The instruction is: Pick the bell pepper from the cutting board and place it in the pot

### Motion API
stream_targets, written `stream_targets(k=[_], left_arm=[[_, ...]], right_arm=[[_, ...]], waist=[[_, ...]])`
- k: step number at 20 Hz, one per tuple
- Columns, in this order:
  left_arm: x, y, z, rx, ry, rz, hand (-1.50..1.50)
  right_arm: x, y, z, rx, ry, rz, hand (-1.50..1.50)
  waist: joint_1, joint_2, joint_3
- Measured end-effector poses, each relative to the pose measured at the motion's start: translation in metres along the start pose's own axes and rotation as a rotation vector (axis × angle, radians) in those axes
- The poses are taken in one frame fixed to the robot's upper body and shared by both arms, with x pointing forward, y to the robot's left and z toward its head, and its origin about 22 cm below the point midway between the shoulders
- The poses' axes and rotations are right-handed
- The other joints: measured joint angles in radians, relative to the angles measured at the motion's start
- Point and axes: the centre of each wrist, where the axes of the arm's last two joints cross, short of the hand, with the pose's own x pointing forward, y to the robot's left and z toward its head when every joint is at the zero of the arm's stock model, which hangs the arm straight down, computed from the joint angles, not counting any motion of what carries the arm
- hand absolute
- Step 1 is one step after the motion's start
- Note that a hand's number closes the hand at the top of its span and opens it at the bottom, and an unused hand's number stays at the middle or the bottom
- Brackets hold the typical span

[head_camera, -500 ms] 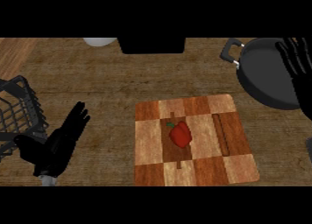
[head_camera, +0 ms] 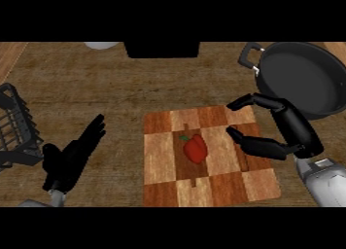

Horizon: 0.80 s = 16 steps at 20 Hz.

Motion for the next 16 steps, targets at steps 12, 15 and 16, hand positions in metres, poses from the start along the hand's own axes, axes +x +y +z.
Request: stream_targets(k=[12,15,16], left_arm=[[-0.005,0.000,-0.019,-0.036,0.039,-0.029,0.00],[-0.009,0.000,-0.019,-0.041,0.037,-0.029,0.00],[-0.009,-0.002,-0.020,-0.041,0.038,-0.031,0.00]], right_arm=[[0.048,0.084,0.020,-0.058,-0.113,0.024,-1.50],[0.064,0.081,0.014,0.005,0.007,0.058,-1.50],[0.072,0.082,0.011,0.021,0.041,0.057,-1.50]], waist=[[0.000,-0.001,-0.002],[0.002,-0.001,-0.002],[0.003,-0.001,-0.002]])
